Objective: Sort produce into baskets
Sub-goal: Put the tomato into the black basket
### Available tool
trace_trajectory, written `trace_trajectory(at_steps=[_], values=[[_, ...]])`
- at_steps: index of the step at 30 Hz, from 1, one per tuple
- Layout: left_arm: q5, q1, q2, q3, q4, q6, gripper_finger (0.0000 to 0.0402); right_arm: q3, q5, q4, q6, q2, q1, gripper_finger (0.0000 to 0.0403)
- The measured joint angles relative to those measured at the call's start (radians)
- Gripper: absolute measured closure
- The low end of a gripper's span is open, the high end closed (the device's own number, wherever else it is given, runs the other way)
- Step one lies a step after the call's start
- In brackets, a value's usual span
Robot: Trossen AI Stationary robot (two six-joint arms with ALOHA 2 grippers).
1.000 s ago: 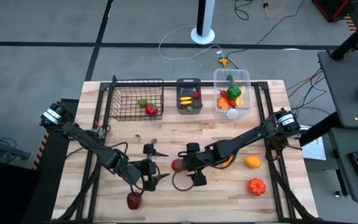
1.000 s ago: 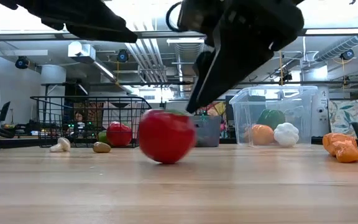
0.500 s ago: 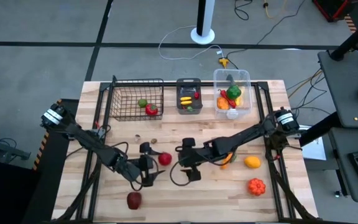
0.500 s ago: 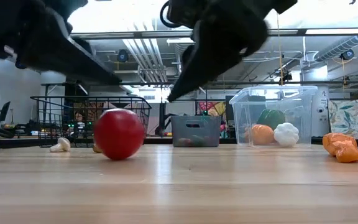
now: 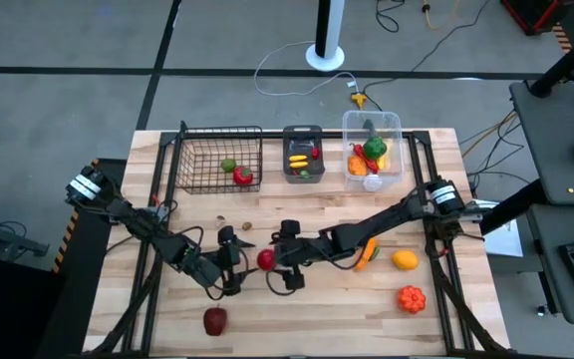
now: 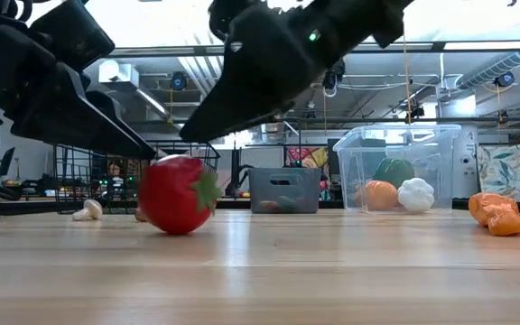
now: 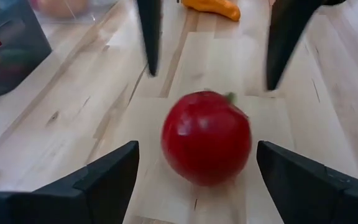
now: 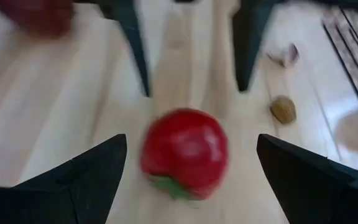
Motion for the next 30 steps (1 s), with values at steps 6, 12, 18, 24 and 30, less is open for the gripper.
trace_trajectory(at_steps=[6, 12, 18, 24, 30], values=[[0.004, 0.0, 0.001, -0.002, 0.0, 0.005, 0.0096, 0.03, -0.006, -0.004, 0.054, 0.059, -0.017, 0.0051], [0.009, 0.0, 0.002, -0.012, -0.001, -0.001, 0.0096, 0.073, -0.064, -0.001, 0.037, 0.106, -0.014, 0.0051], [0.027, 0.0, 0.002, -0.034, 0.001, -0.034, 0.0096, 0.084, -0.057, -0.003, 0.036, 0.121, -0.03, 0.0051], [0.018, -0.001, 0.001, -0.057, 0.014, -0.049, 0.0096, 0.085, -0.053, 0.038, 0.003, 0.123, -0.045, 0.0051], [0.004, -0.002, -0.03, -0.026, 0.016, 0.055, 0.0096, 0.086, -0.035, 0.065, -0.044, 0.123, -0.042, 0.0051]])
